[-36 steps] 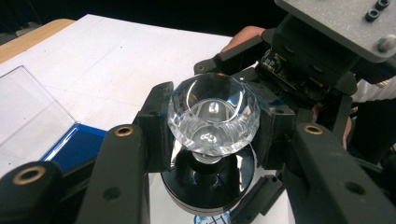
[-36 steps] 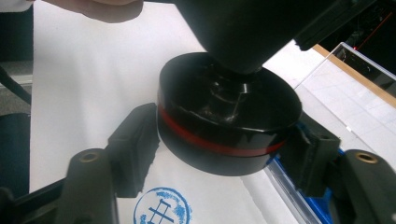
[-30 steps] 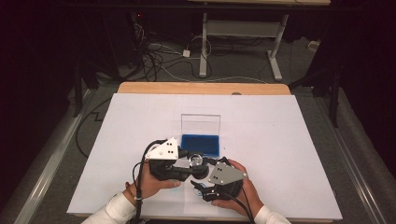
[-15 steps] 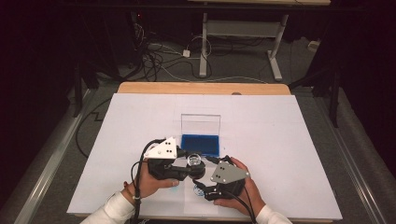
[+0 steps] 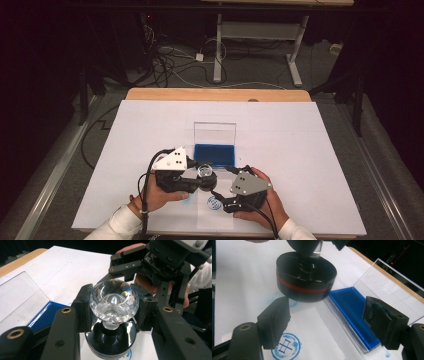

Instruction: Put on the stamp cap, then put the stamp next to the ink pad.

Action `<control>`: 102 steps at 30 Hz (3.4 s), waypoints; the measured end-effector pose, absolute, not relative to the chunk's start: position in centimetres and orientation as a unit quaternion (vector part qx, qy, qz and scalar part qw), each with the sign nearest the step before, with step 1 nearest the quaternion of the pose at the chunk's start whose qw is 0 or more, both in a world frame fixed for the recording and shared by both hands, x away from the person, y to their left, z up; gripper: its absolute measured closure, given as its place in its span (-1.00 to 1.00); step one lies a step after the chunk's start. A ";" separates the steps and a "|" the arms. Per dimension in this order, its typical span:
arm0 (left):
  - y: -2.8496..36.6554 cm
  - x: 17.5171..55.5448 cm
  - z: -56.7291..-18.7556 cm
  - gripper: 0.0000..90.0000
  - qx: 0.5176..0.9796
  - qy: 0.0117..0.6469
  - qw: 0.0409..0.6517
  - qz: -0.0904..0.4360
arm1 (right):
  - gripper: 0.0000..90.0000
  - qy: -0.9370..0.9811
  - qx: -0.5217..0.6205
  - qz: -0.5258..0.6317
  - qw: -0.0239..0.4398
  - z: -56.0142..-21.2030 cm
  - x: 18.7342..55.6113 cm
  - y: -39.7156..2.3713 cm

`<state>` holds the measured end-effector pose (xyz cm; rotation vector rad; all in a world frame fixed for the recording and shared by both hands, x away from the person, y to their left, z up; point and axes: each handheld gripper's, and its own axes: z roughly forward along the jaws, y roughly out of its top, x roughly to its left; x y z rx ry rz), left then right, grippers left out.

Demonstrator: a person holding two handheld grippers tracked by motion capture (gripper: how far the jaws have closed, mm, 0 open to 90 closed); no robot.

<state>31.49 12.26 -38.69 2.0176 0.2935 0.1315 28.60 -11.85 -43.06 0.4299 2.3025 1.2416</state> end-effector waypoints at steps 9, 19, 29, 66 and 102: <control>12.7 31.5 -38.7 0.20 0.843 0.126 0.520 0.059 | -0.47 0.841 0.167 0.448 0.252 -42.9 28.8 -13.2; 13.1 31.6 -38.6 0.20 0.842 0.130 0.519 0.064 | -0.47 0.837 0.182 0.437 0.274 -42.5 29.0 -14.6; 13.5 31.7 -38.5 0.20 0.843 0.134 0.515 0.075 | -0.48 0.830 0.203 0.428 0.294 -42.2 29.0 -16.6; 15.3 32.7 -37.5 0.20 0.840 0.153 0.506 0.121 | -0.49 0.806 0.284 0.411 0.316 -43.4 27.1 -23.8; 16.8 36.0 -37.6 0.20 0.846 0.197 0.466 0.169 | -0.49 0.813 0.284 0.404 0.308 -43.9 27.3 -23.7</control>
